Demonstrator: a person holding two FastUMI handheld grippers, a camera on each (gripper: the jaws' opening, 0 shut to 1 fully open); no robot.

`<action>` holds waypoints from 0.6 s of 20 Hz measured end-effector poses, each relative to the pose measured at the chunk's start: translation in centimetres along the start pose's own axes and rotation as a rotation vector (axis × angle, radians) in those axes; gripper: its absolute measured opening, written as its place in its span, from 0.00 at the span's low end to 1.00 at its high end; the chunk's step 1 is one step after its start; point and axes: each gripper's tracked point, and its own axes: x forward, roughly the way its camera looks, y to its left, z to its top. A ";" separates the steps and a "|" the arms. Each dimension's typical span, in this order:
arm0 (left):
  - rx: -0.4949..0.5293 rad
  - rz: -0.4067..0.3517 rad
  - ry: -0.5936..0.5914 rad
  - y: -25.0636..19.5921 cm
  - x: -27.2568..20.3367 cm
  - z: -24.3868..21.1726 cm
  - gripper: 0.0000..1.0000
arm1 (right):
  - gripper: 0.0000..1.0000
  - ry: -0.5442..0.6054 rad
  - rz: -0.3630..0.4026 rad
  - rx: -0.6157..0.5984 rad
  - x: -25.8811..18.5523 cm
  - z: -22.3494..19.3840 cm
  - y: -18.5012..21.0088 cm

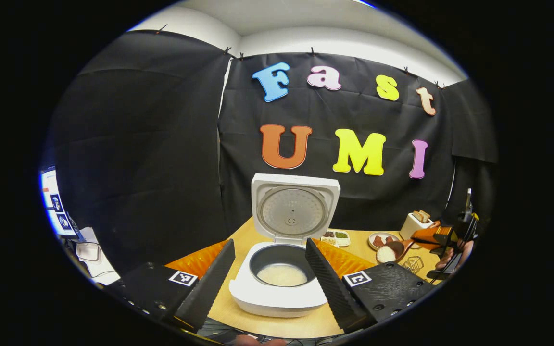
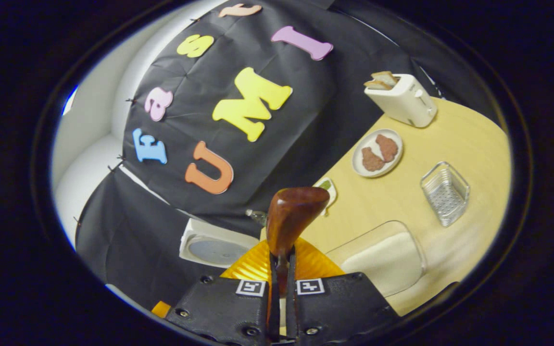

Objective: Close the left gripper, press the button to open the rice cooker; take a wooden spoon from the chopstick holder with the right hand, scoop a spoonful of rice and pour it into the rice cooker, then put the wooden spoon back into the chopstick holder.

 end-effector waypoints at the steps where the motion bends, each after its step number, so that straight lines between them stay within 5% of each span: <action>1: 0.010 0.001 -0.007 0.7 -0.3 0.1 0.95 | 0.10 0.013 0.023 -0.012 0.9 -0.8 1.8; 7: 0.008 -0.011 -0.029 5.0 -1.4 0.5 0.95 | 0.10 0.052 0.070 -0.077 8.1 -5.5 8.8; 8: 0.006 -0.006 -0.027 5.8 -1.4 0.3 0.84 | 0.10 0.049 0.045 -0.098 9.4 -6.2 8.8; 9: 0.002 -0.005 -0.023 6.6 -1.5 0.1 0.95 | 0.10 0.053 0.015 -0.121 10.5 -7.1 8.5; 12: 0.000 0.012 -0.012 8.9 -1.8 -0.7 0.95 | 0.10 0.076 -0.032 -0.207 13.1 -9.6 8.8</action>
